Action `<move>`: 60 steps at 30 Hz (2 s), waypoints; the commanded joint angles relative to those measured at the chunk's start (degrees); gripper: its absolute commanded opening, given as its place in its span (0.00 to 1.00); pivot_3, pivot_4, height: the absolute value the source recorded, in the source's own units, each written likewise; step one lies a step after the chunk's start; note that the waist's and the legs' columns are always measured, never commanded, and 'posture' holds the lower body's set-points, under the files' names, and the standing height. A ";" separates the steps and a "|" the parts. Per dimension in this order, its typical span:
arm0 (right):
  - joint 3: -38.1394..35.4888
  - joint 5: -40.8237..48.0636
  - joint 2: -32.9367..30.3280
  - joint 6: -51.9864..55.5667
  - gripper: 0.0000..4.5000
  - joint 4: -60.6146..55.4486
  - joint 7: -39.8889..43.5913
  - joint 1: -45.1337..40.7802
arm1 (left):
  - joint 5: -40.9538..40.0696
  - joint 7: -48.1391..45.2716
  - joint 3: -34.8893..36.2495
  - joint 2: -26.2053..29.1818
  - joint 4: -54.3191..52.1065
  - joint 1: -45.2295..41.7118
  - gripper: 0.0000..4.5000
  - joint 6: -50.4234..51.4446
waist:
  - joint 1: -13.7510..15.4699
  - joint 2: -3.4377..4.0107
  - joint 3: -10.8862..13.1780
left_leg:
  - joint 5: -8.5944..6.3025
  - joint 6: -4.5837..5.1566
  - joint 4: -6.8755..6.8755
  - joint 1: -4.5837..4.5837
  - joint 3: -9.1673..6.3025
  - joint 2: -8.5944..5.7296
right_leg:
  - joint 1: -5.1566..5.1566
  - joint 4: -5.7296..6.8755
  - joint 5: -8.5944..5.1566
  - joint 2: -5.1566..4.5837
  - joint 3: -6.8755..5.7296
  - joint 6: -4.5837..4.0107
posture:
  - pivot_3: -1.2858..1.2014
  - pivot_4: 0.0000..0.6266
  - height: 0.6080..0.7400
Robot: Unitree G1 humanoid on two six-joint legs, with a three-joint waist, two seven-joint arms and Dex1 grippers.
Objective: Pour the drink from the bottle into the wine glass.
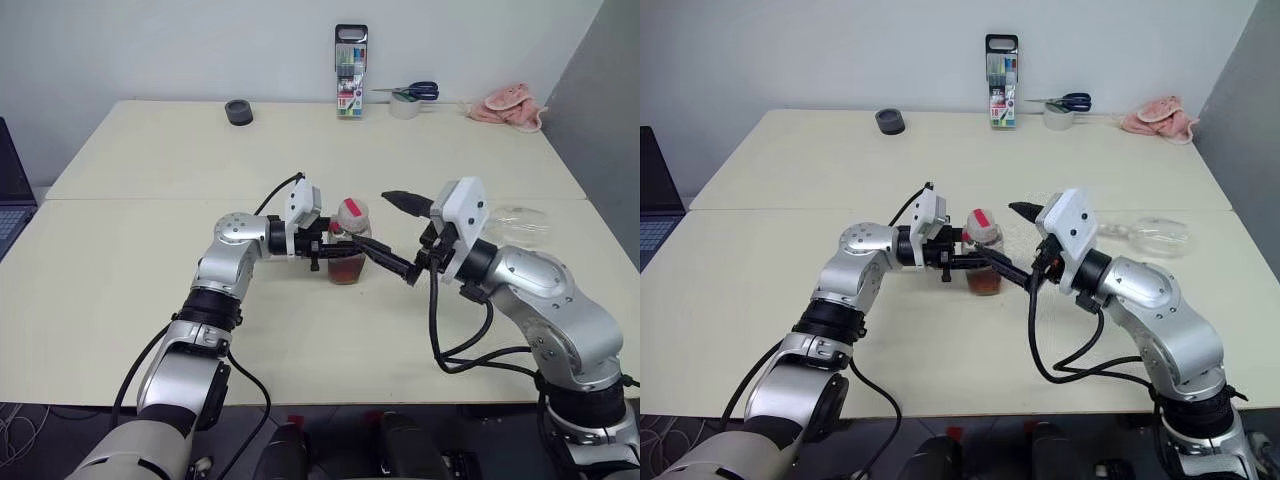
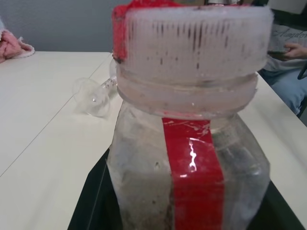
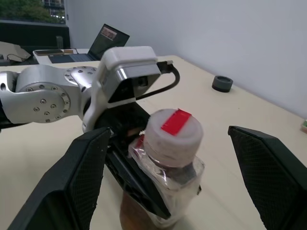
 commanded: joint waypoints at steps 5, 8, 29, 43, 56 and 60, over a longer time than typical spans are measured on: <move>4.12 -6.02 4.43 -2.60 0.93 3.18 -5.18 -4.43 | -1.61 -0.50 1.12 -0.10 -1.51 -1.81 0.37 -0.35 | 0.05 0.00 0.00 | 0.03 -0.06 0.01 0.00 0.00 -0.01 | 0.00 -0.01 0.00 -0.01 0.00 0.00 | 0.52 0.24 1.00; 4.53 -7.53 4.55 -3.58 0.93 4.73 -5.22 -4.69 | -1.57 -0.46 1.11 -0.08 -1.62 -1.77 0.37 -0.37 | 0.08 0.00 0.00 | 0.04 -0.07 0.01 -0.01 0.00 -0.03 | 0.00 -0.02 0.00 -0.03 0.00 0.00 | 0.52 0.24 1.00; -0.39 -5.79 4.82 -1.30 0.93 4.52 -6.00 -1.13 | -1.07 -0.70 0.62 0.30 -2.57 -0.73 0.37 -0.84 | 0.05 0.00 0.00 | 0.02 -0.04 0.00 -0.01 0.00 -0.02 | 0.00 -0.01 0.00 -0.03 0.00 0.00 | 0.52 0.24 1.00; -1.43 -4.46 3.76 -0.08 0.93 3.58 -6.10 -0.59 | -0.90 -0.83 0.54 0.53 -2.59 -0.54 0.37 -0.97 | 0.05 0.00 0.00 | 0.02 -0.03 0.00 -0.01 0.00 -0.02 | 0.00 -0.01 0.00 -0.02 0.00 0.00 | 0.52 0.24 1.00; -1.84 -2.99 2.80 0.70 0.93 2.58 -5.79 -0.41 | -0.85 -0.91 0.49 0.73 -2.70 -0.30 0.37 -1.08 | 0.05 0.00 0.00 | 0.01 -0.02 0.00 -0.01 0.00 -0.02 | 0.00 -0.01 0.00 -0.02 0.00 0.00 | 0.52 0.24 1.00; -1.71 -2.82 2.28 0.69 0.93 2.50 -5.52 -0.35 | -0.80 -0.79 0.47 0.70 -2.63 -0.34 0.37 -1.15 | 0.05 0.00 0.00 | 0.02 -0.03 0.00 -0.01 0.00 -0.02 | 0.00 -0.01 0.00 -0.02 0.00 0.00 | 0.52 0.24 1.00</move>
